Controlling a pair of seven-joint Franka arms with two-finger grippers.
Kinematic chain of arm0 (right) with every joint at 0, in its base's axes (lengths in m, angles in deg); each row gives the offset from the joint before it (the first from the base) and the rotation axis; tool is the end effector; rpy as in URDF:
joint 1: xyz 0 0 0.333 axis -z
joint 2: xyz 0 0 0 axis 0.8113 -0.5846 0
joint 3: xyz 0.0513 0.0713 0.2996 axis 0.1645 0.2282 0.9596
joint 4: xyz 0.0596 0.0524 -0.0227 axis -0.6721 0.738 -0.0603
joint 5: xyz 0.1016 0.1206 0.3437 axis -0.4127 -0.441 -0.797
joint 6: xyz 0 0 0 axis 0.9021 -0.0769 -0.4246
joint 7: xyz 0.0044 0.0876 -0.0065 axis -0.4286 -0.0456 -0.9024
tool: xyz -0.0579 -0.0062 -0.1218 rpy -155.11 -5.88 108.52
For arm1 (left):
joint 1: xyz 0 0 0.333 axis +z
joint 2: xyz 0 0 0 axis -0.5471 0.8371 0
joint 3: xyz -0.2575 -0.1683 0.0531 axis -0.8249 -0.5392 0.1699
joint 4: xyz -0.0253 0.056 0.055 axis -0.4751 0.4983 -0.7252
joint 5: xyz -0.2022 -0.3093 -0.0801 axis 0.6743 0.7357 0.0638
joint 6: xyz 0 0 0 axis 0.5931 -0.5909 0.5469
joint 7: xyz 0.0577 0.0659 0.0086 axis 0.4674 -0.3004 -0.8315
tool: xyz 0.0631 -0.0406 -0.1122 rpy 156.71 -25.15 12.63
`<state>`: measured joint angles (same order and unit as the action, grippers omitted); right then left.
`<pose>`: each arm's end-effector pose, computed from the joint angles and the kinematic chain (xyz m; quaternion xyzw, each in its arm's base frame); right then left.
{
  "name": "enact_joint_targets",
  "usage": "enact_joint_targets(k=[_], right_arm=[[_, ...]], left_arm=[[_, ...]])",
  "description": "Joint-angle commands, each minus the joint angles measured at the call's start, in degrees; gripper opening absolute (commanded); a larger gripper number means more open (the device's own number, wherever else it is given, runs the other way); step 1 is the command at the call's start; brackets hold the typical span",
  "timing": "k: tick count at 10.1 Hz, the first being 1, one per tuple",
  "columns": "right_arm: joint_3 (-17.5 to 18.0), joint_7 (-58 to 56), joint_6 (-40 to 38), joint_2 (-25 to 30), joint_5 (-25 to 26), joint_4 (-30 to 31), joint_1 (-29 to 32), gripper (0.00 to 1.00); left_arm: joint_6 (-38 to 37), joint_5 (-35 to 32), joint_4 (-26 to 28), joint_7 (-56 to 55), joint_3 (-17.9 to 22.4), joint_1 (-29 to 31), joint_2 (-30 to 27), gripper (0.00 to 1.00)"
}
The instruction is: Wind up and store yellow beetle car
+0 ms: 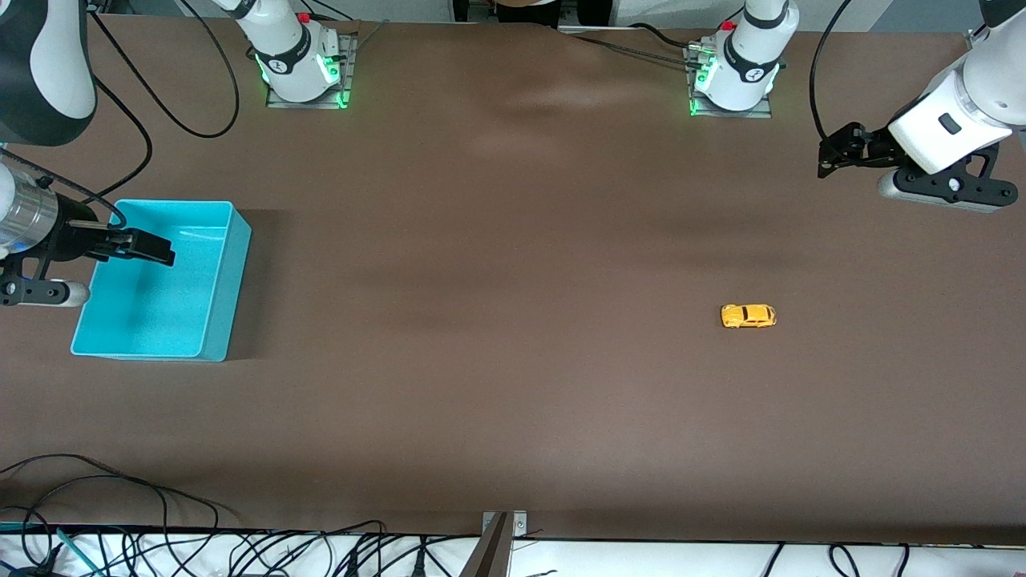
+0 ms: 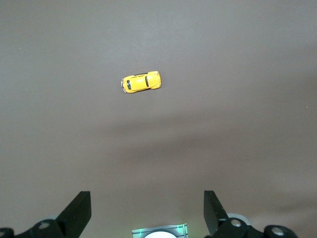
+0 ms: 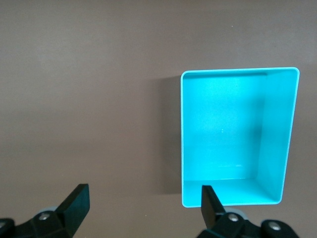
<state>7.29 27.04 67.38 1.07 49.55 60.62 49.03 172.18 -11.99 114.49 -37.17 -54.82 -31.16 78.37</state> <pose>0.6115 0.0091 0.5070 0.9983 -0.0283 -0.0509 0.0059 0.5097 -0.0528 0.5638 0.9948 -0.0697 -0.0745 0.0082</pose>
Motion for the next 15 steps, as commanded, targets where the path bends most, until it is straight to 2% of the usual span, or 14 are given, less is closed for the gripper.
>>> enact_joint_targets(k=[1, 5, 8, 12, 13, 15], right_arm=[[0.18, -0.85, 0.13, 0.41, -0.29, 0.08, 0.36, 1.00], [0.18, -0.85, 0.13, 0.41, -0.20, 0.08, 0.36, 1.00], [0.18, -0.93, 0.13, 0.41, -0.20, 0.08, 0.36, 1.00], [0.18, -0.93, 0.13, 0.41, -0.20, 0.08, 0.36, 1.00], [0.18, -0.93, 0.13, 0.41, -0.20, 0.08, 0.36, 1.00], [0.18, -0.93, 0.13, 0.41, -0.20, 0.08, 0.36, 1.00]], left_arm=[[-0.15, 1.51, 1.27, 0.15, 0.05, 0.19, -1.23, 1.00], [0.11, 1.42, 0.66, 2.33, -0.04, -0.52, 0.43, 1.00], [1.51, 1.33, 0.83, 18.72, 0.14, 0.18, 4.12, 1.00], [8.44, 0.63, 1.36, 47.72, 0.23, 2.82, 12.11, 1.00], [10.46, 0.54, 2.66, 52.31, 0.31, 3.17, 13.26, 1.00], [21.23, 0.45, 11.42, 60.49, 0.23, 4.22, 12.57, 1.00]])
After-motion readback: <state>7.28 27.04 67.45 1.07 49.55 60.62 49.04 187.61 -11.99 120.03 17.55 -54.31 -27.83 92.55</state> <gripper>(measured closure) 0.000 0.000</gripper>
